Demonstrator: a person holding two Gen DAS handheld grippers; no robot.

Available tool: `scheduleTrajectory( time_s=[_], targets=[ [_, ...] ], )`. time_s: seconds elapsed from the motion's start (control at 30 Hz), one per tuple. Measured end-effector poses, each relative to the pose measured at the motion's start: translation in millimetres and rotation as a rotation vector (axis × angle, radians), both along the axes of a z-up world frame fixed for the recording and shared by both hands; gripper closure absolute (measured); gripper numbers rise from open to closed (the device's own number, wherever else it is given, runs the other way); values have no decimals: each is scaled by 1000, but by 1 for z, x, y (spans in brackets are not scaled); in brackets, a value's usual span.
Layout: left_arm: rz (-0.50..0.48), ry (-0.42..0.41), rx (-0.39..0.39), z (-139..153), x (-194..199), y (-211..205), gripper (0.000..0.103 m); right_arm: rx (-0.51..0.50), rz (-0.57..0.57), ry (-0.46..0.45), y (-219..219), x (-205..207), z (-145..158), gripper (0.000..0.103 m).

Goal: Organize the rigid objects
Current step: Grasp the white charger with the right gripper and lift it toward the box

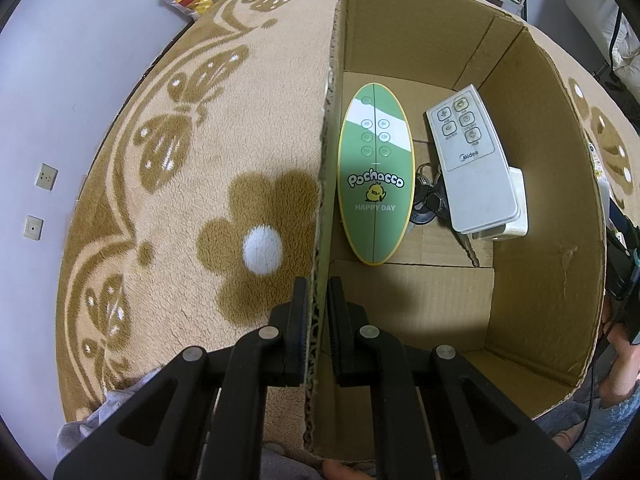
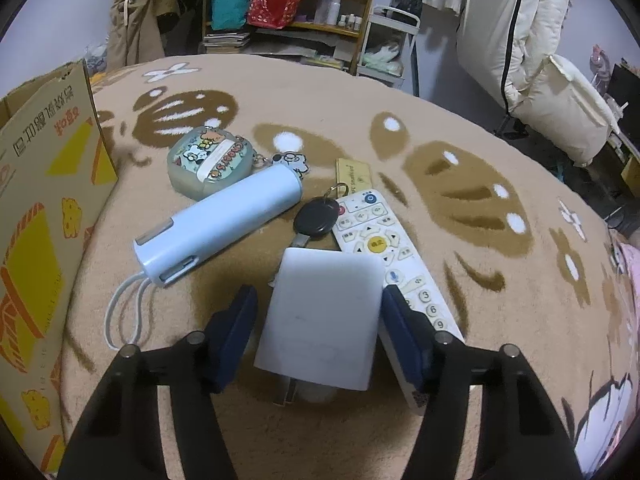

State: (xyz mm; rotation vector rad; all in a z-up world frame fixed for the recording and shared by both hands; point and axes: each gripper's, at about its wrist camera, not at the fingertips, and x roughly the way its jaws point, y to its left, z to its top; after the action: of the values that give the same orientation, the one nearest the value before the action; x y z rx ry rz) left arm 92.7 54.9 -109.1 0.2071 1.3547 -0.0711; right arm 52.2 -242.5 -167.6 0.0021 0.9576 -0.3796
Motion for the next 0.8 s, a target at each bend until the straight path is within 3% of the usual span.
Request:
scheduleTrajectory(
  time_s=[0.3,0.5,0.8],
  targets=[
    [3,2,-4,0,0,1,94,21,-20,-37,-3,-3,3,43],
    [3,1,-5,0,0,0,94,101,-31,-79,-4,-5,13,45],
    [3,1,-5,0,0,1,94,155,67,-168,19,-3,50,47]
  ],
)
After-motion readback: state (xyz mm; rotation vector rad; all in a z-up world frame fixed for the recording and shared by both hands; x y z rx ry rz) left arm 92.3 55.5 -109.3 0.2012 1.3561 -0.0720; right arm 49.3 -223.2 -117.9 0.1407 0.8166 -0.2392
